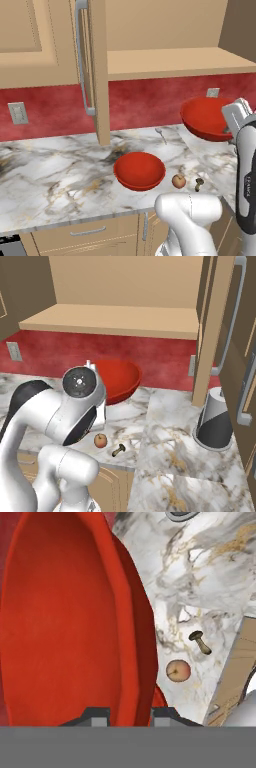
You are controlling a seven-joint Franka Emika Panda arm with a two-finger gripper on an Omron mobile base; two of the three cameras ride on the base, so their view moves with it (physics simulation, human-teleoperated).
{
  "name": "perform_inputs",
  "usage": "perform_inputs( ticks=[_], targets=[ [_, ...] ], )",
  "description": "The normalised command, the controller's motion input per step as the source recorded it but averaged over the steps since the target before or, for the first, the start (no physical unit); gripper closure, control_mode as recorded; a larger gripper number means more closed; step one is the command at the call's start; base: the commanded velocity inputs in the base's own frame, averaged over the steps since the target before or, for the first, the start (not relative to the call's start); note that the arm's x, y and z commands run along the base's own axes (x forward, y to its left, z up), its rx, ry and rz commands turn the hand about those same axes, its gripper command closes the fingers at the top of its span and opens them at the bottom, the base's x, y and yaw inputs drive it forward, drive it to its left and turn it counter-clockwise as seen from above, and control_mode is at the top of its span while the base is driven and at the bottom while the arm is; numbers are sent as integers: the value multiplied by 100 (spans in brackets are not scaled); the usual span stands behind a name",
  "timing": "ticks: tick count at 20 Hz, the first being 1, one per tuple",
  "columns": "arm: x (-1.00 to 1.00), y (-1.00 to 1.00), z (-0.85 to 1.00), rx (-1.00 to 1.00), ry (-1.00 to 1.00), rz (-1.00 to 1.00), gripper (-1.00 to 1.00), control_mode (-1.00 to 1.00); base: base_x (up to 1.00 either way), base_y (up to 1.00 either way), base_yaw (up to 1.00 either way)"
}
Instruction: Pick both bowls and place them on the counter. Then place the mushroom in one bowl and place the peach in the other bowl.
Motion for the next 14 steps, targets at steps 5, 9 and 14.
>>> perform_inputs(
  ticks=[5, 9, 14],
  targets=[
    [38, -31, -36, 0, 26, 0, 100, -100, 0, 0, 0],
    [53, -30, -40, 0, 20, 0, 100, -100, 0, 0, 0],
    [58, -22, -53, 0, 7, 3, 100, -100, 0, 0, 0]
  ],
)
